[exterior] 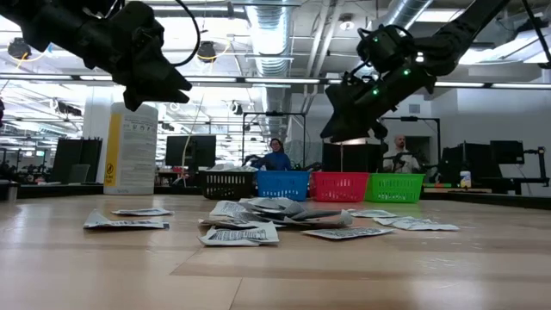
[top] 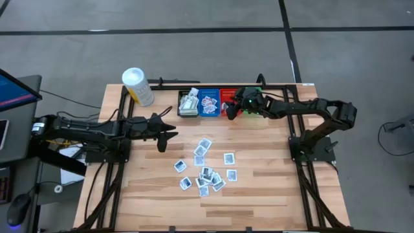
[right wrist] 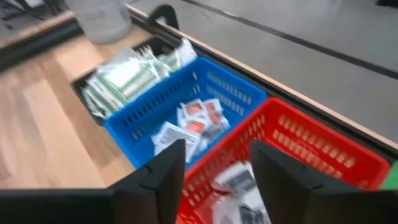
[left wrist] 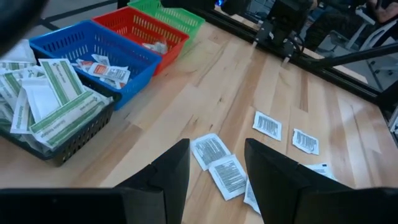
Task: Pick & Place First Aid Supplies
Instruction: Put the blue alcohol pad in the green bin
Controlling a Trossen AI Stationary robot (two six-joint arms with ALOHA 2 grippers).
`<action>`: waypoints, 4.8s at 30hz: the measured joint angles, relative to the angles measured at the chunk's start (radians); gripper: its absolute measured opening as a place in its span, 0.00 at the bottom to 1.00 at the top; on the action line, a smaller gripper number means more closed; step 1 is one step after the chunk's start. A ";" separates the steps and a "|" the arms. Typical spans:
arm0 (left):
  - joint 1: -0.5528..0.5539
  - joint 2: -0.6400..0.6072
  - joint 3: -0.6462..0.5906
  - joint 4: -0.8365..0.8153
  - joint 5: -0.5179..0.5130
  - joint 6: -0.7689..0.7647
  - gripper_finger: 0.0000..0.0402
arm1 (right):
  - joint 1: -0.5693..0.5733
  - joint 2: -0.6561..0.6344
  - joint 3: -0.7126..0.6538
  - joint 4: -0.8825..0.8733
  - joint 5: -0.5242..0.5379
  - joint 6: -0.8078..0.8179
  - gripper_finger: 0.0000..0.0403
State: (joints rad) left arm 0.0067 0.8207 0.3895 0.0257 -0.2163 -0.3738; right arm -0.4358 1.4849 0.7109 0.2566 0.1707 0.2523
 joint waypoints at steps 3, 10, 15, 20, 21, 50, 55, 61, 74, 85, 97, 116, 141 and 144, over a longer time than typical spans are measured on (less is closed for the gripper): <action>0.000 0.000 -0.003 0.001 -0.001 -0.003 0.38 | 0.002 0.000 0.000 -0.008 0.007 0.000 0.48; 0.000 0.000 -0.003 0.000 0.004 -0.004 0.38 | 0.058 0.000 0.006 -0.021 0.002 -0.011 0.49; 0.000 0.000 -0.003 -0.011 0.005 0.041 0.38 | 0.135 0.000 0.030 -0.020 -0.016 -0.131 0.46; 0.000 0.000 -0.004 -0.082 0.007 0.133 0.38 | 0.221 0.000 0.058 -0.034 -0.016 -0.232 0.45; 0.000 0.000 -0.004 -0.101 0.007 0.141 0.38 | 0.236 0.000 0.064 -0.047 -0.015 -0.246 0.45; -0.201 0.101 -0.222 0.158 0.113 0.417 0.38 | 0.540 0.000 0.089 -0.152 0.048 -0.168 0.44; -0.252 0.231 -0.223 0.264 0.113 0.472 0.38 | 0.569 0.000 0.089 -0.152 0.048 -0.123 0.44; -0.301 0.409 -0.223 0.381 0.115 0.512 0.38 | 0.604 0.000 0.089 -0.153 0.071 -0.116 0.44; -0.303 0.684 -0.219 0.613 0.107 0.495 0.38 | 0.626 0.000 0.089 -0.152 0.097 -0.101 0.44; -0.303 0.634 -0.215 0.704 0.116 0.497 0.38 | 0.626 0.000 0.089 -0.152 0.095 -0.093 0.44; -0.303 0.671 -0.215 0.710 0.188 0.496 0.38 | 0.626 0.000 0.089 -0.152 0.093 -0.093 0.44; -0.303 0.788 -0.211 0.757 0.198 0.439 0.37 | 0.624 0.000 0.089 -0.152 0.093 -0.093 0.44; -0.252 0.729 -0.215 0.800 0.199 0.347 0.01 | 0.651 0.000 0.089 -0.118 0.093 -0.259 0.43; -0.225 0.680 -0.213 0.805 0.207 0.362 0.01 | 0.653 0.000 0.089 -0.074 0.093 -0.371 0.42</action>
State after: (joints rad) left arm -0.2179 1.5006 0.1761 0.8303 -0.0092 -0.0116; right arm 0.2175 1.4845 0.8002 0.1827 0.2634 -0.1191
